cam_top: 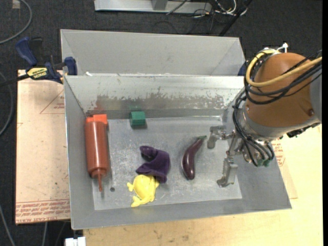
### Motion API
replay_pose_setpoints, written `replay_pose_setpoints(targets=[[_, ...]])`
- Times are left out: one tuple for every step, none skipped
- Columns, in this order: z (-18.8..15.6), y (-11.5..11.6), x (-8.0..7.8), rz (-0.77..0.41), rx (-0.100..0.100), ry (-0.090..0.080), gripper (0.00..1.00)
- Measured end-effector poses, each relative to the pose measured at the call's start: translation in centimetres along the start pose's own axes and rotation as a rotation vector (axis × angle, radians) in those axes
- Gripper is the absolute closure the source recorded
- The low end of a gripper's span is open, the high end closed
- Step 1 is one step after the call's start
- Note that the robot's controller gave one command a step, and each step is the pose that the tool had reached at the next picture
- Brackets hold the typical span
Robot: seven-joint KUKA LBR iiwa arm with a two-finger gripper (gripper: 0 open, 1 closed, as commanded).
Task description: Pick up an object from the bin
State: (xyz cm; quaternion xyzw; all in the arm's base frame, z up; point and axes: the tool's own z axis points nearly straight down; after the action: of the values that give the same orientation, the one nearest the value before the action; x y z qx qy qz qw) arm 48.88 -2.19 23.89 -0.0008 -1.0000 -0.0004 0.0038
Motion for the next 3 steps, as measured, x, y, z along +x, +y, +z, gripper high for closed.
replay_pose_setpoints(targets=[[-0.4, 0.0, -0.1, -0.001, 0.0, -0.008, 0.0], [0.6, 0.4, -1.4, 0.041, 0.001, -0.012, 0.0], [1.5, 0.8, -2.4, 0.071, 0.0, -0.013, 0.0]])
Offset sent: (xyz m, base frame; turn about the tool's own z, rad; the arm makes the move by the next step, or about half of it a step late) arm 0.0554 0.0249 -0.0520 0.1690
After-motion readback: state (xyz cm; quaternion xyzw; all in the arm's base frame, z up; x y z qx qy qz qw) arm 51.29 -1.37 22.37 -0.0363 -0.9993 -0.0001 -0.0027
